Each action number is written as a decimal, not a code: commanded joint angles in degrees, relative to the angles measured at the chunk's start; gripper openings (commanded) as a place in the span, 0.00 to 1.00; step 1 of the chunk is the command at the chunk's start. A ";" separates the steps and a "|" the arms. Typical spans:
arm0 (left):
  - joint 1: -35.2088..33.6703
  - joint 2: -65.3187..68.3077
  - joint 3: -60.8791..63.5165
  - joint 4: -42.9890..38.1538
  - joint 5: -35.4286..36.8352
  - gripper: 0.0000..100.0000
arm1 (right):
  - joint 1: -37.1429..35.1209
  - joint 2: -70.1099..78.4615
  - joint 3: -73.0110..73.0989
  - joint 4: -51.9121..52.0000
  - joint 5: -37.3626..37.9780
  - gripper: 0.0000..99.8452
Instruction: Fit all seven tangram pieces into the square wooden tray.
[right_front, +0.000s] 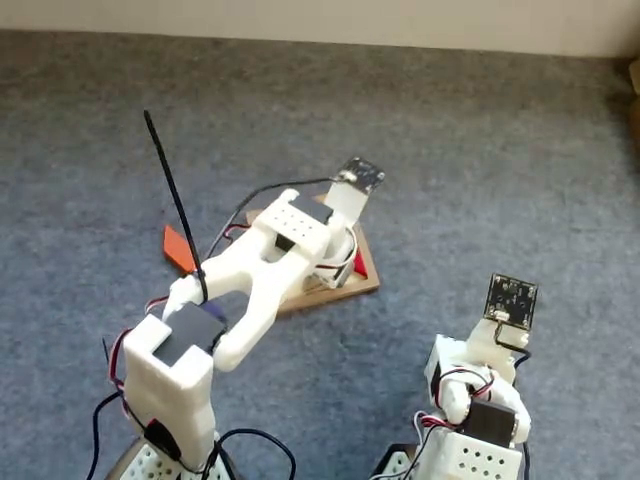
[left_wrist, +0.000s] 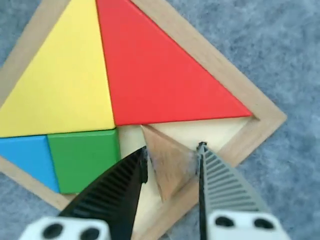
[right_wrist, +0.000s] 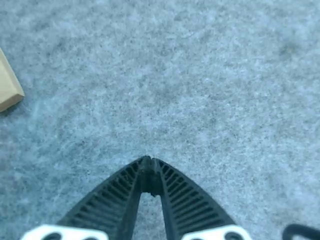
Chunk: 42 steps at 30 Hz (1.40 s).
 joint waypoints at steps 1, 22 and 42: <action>0.31 -1.10 1.01 -2.29 0.79 0.16 | -0.04 -1.10 7.96 0.48 0.53 0.01; 0.92 -1.89 -13.76 13.45 -3.43 0.01 | -0.04 -1.10 7.96 0.48 0.53 0.01; 0.57 -1.27 -21.23 24.88 -48.70 0.01 | -0.04 -1.10 7.96 0.48 0.53 0.01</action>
